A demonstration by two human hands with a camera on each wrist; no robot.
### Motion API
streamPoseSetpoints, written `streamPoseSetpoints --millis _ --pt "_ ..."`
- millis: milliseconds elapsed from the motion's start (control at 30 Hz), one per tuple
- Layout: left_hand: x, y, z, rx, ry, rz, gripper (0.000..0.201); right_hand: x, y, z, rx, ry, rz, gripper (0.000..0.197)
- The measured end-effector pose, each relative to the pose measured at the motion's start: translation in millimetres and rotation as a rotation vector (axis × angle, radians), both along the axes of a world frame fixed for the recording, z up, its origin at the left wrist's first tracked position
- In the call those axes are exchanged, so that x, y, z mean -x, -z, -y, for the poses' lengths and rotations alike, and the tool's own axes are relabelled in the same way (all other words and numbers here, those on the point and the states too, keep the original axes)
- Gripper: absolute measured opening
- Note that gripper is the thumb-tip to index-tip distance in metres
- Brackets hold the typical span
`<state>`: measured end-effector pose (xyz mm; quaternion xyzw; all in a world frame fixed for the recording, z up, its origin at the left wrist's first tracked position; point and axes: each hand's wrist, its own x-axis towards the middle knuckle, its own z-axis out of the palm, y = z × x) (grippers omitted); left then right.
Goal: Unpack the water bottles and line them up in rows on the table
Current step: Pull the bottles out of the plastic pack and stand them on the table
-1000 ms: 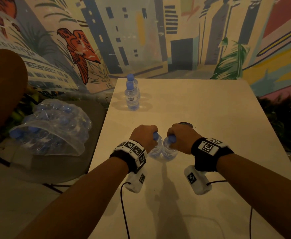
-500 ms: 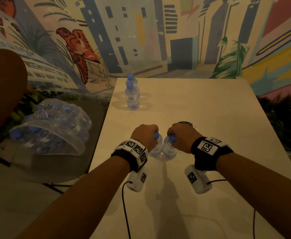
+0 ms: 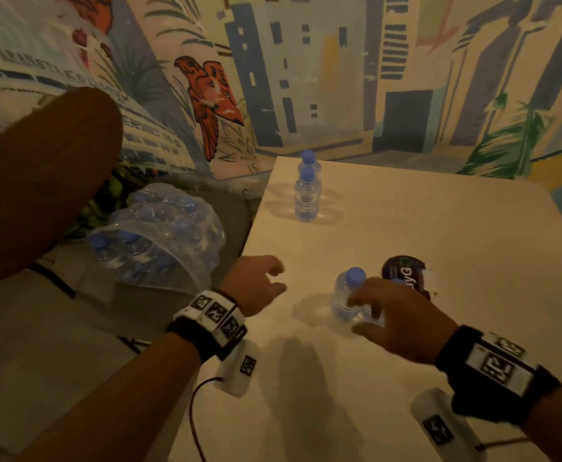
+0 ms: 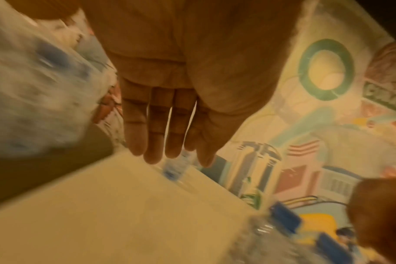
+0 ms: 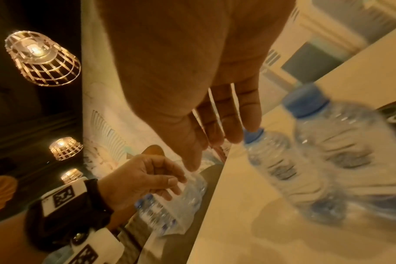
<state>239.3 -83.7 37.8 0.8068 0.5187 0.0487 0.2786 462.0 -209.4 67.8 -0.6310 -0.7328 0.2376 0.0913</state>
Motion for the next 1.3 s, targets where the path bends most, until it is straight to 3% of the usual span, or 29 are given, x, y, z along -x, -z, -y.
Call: streamPoseSetpoints --millis 167,367,533,667,833,1000,1167,1233,1300 --pt "122.4 2.8 -28.6 -0.025 -0.179 -0.248 0.019 66.8 1.4 -34.0 0.113 -0.163 -0.017 0.036" --pt "236.9 8.1 -78.5 -0.127 -0.389 -0.286 0.018 170.6 -2.2 -104.1 0.136 -0.261 -0.019 0.035" --pt "255.1 10.5 -97.8 -0.147 -0.314 -0.262 0.038 249.1 0.4 -155.4 0.183 -0.307 -0.027 0.048" --pt "262.9 14.4 -117.1 -0.183 -0.213 -0.355 0.046 300.3 15.4 -187.8 0.208 -0.272 -0.060 0.057" --pt "267.5 13.2 -132.3 -0.167 -0.220 -0.443 0.051 336.2 36.7 -223.0 0.166 -0.100 -0.176 0.060" --pt "273.9 15.8 -149.2 -0.121 -0.265 -0.356 0.047 348.6 41.1 -251.2 0.099 -0.148 -0.147 0.085" --pt "272.7 17.2 -156.5 -0.136 -0.284 -0.328 0.034 359.3 41.3 -272.2 0.117 -0.237 0.021 0.066" --pt "274.7 18.8 -157.1 -0.169 -0.298 -0.307 0.026 364.9 43.0 -276.9 0.076 -0.211 0.050 0.049" --pt "277.3 21.0 -156.7 -0.202 -0.309 -0.276 0.020 364.2 41.4 -276.6 -0.042 -0.209 0.083 0.020"
